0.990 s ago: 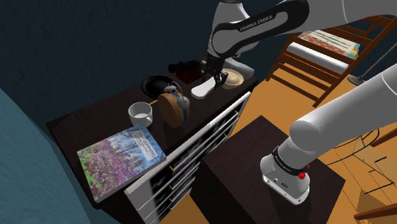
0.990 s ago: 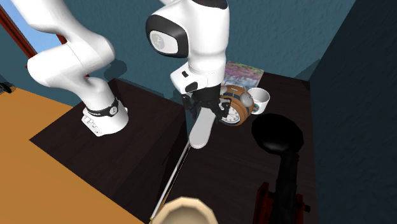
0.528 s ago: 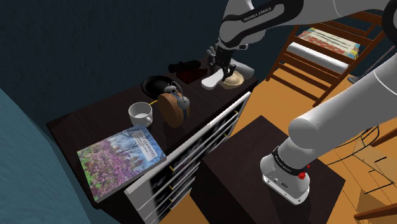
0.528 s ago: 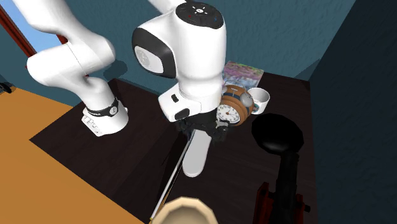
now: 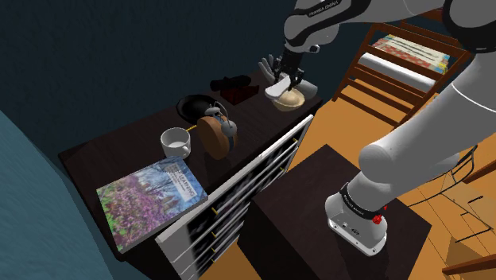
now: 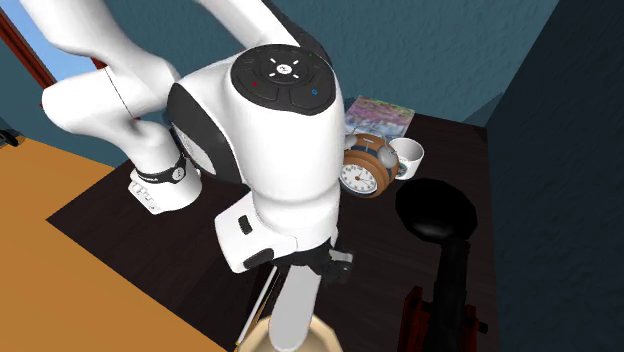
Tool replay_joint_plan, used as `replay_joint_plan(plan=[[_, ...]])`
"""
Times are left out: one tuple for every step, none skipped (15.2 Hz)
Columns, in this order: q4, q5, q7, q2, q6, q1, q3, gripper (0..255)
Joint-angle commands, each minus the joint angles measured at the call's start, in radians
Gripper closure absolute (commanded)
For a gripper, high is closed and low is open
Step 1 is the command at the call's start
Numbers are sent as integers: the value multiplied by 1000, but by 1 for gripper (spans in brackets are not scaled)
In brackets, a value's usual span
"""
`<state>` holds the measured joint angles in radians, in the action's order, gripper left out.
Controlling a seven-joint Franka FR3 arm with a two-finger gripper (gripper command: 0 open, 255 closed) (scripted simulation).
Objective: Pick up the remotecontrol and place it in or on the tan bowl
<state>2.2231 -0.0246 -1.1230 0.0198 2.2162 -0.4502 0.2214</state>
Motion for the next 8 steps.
replay_joint_plan(plan=[[-45,9,42,-36,-10,-23,-23,255],[-71,14,59,-56,-16,-33,-33,255],[-98,17,76,-77,-23,-42,-43,255],[-126,21,93,-98,-30,-52,-52,255],[-155,24,110,-120,-38,-62,-60,255],[-186,27,126,-143,-47,-71,-69,255],[-218,30,142,-166,-56,-80,-77,255],[-248,32,157,-187,-65,-88,-84,255]])
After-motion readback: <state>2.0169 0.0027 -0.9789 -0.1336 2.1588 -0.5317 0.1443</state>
